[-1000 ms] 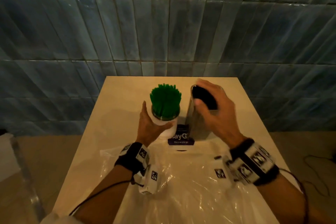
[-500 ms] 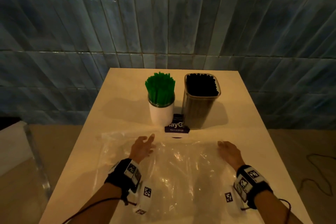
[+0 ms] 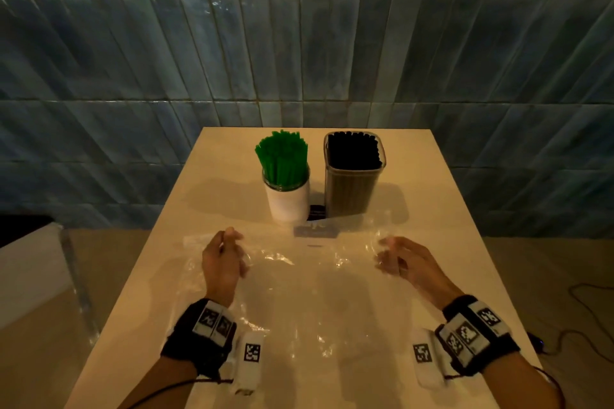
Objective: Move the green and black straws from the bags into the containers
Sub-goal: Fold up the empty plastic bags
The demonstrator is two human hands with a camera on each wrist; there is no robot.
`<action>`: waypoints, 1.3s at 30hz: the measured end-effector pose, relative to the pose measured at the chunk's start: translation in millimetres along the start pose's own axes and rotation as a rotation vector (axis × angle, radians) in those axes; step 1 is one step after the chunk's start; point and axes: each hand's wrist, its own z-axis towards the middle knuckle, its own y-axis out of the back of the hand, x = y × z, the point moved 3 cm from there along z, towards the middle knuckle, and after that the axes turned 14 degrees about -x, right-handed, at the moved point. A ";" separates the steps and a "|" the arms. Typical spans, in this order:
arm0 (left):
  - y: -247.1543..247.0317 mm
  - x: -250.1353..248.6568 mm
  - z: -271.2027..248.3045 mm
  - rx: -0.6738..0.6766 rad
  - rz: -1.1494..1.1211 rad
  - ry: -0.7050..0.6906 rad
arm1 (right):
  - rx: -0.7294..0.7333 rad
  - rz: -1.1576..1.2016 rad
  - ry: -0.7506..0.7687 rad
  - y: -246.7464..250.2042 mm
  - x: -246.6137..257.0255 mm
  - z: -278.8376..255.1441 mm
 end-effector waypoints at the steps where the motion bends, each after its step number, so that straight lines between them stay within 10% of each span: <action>1: 2.4 -3.9 -1.8 -0.011 -0.004 -0.006 | 0.006 -0.041 0.030 1.8 -2.9 -2.3; 7: 10.0 -43.6 -23.8 -0.054 0.224 -0.209 | -0.138 -0.252 0.268 22.6 0.6 -8.2; 10: -2.0 -75.2 -45.3 0.080 0.178 -0.385 | -0.208 -0.635 0.690 21.7 21.0 -19.3; 13: -20.1 -116.1 -76.9 0.274 0.086 -0.684 | -0.007 -0.615 0.953 -0.4 59.5 -51.0; 19: -43.6 -176.1 -116.8 0.412 0.038 -1.168 | 0.295 -0.358 0.968 -25.8 117.0 -91.1; 25: -33.0 -191.3 -111.8 0.365 -0.036 -0.947 | 0.157 -0.281 0.982 5.5 123.1 -73.2; 30: -42.5 -201.6 -122.0 0.327 0.043 -1.241 | 0.416 -0.301 0.900 -4.0 123.8 -80.4; 35: -43.9 -206.6 -121.9 0.415 0.085 -1.084 | 0.155 -0.217 1.032 -4.1 144.6 -72.4; 39: -21.7 -196.2 -97.1 0.355 0.268 -1.047 | -0.004 -0.001 0.838 23.5 153.4 -48.7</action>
